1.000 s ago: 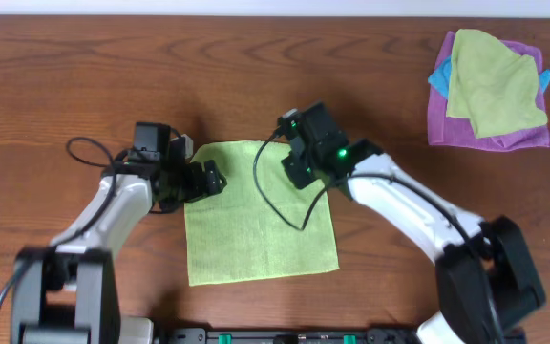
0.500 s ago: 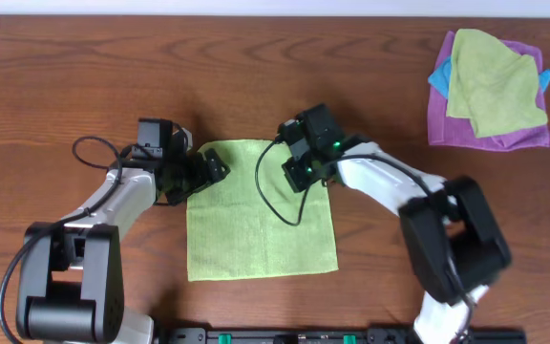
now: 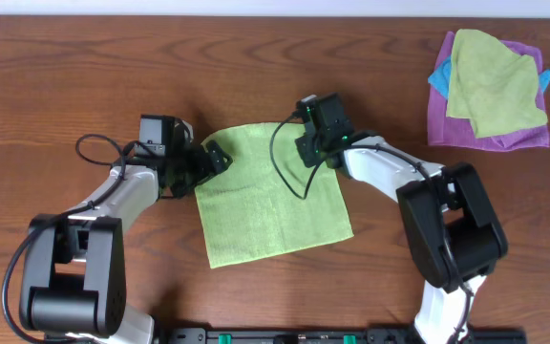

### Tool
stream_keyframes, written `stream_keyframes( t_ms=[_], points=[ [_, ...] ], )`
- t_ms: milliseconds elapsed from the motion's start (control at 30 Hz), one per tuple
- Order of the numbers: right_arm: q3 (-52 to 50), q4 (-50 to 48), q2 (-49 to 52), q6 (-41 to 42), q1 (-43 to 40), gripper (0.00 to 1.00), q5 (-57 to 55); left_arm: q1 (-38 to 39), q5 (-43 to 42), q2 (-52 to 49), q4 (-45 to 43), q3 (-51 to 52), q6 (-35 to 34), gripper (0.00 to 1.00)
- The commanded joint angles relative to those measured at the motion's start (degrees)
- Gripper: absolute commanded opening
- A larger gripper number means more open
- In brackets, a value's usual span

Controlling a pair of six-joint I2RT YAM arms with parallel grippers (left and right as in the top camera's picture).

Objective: Fold the cloth

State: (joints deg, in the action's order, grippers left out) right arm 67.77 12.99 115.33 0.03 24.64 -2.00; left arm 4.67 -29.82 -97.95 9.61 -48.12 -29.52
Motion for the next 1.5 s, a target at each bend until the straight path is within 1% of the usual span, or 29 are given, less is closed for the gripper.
stream_keyframes(
  t_ms=[0, 200, 300, 367, 433, 600, 633, 733, 767, 800, 867, 900, 933, 967, 1000, 1067, 1100, 1167, 1233, 1300, 1367, 1467],
  points=[
    [-1.1, 5.1, 1.9, 1.2, -1.1, 0.01, -6.1, 0.0, 3.5, -2.4, -0.1, 1.0, -1.8, 0.95],
    [-1.1, 13.4, 1.9, 2.1, -1.4, 0.01, -7.3, -0.2, 6.8, -2.4, -3.1, 1.0, -2.1, 0.95],
    [-1.1, 19.6, 1.9, 6.7, -1.4, 0.01, -8.3, -0.2, 9.5, -2.4, -5.0, 1.0, -2.9, 0.95],
    [-1.1, 21.7, 1.9, 7.9, -1.4, 0.01, -8.3, -0.2, 9.4, -2.4, -5.8, 1.0, -3.1, 0.95],
    [-1.1, 20.3, 1.9, 7.9, -1.4, 0.01, -8.1, -0.2, 9.2, -2.4, -5.8, 1.0, -3.6, 0.95],
    [-1.0, 9.4, 2.0, 8.5, -2.0, 0.01, -6.7, -0.2, 9.2, -2.4, -5.4, 1.0, -3.7, 0.95],
    [-1.0, 9.2, 2.0, 8.0, -2.0, 0.01, -4.1, -0.2, 9.0, -2.4, -5.2, 1.0, -4.0, 0.95],
    [-1.1, 12.0, 2.0, 1.2, -2.1, 0.02, 8.1, -0.1, 7.2, -2.4, -4.3, 1.0, -4.0, 0.95],
    [-1.1, 12.5, 2.0, 1.1, -2.1, 0.01, 8.3, -0.1, 7.1, -2.4, -3.9, 1.0, -4.0, 0.95],
    [-1.1, 12.2, 2.0, 3.2, -2.0, 0.02, 6.1, -0.1, 7.2, -2.4, -3.5, 1.0, -3.9, 0.95],
    [-1.1, 10.2, 2.0, 13.3, -1.7, 0.02, -3.2, -0.1, 7.5, -2.4, -3.4, 1.0, -3.9, 0.95],
    [-1.1, 10.1, 2.0, 16.1, -1.7, 0.02, -5.8, -0.1, 7.6, -2.4, -3.5, 1.0, -3.9, 0.95],
    [-1.0, 10.8, 2.0, 16.0, -1.6, 0.01, -4.9, -0.2, 7.6, -2.4, -3.4, 1.0, -3.9, 0.95],
    [-1.0, 12.2, 2.0, 13.4, -1.5, 0.01, -0.5, -0.2, 7.8, -2.4, -3.3, 1.0, -3.9, 0.95],
    [-1.1, 14.6, 2.0, 8.7, -1.4, 0.02, 6.4, -0.2, 8.4, -2.4, -3.4, 1.0, -3.5, 0.95],
    [-1.1, 19.3, 2.0, 3.7, -1.2, 0.02, 13.1, -0.2, 10.9, -2.4, -3.3, 1.0, -3.3, 0.95],
    [-1.1, 21.3, 2.0, 4.3, -0.7, 0.02, 9.4, -0.2, 11.4, -2.4, -3.4, 1.0, -3.3, 0.95],
    [-1.1, 20.8, 2.0, 8.6, -0.6, 0.01, 1.0, -0.2, 11.4, -2.4, -3.4, 1.0, -3.3, 0.95],
    [-1.1, 17.7, 2.0, 12.6, -0.7, 0.02, -7.5, -0.2, 11.4, -2.4, -3.4, 1.0, -3.3, 0.95],
    [-1.1, 12.5, 2.0, 13.7, -0.7, 0.01, -14.0, -0.2, 11.4, -2.4, -3.5, 1.0, -3.3, 0.95],
    [-1.0, 8.5, 2.0, 13.6, -0.7, 0.01, -14.4, -0.2, 11.4, -2.4, -3.4, 1.0, -3.3, 0.95],
    [-1.0, 10.2, 2.0, 13.6, -0.7, 0.01, -10.5, -0.2, 11.1, -2.4, -3.4, 1.0, -3.3, 0.95]
  ],
)
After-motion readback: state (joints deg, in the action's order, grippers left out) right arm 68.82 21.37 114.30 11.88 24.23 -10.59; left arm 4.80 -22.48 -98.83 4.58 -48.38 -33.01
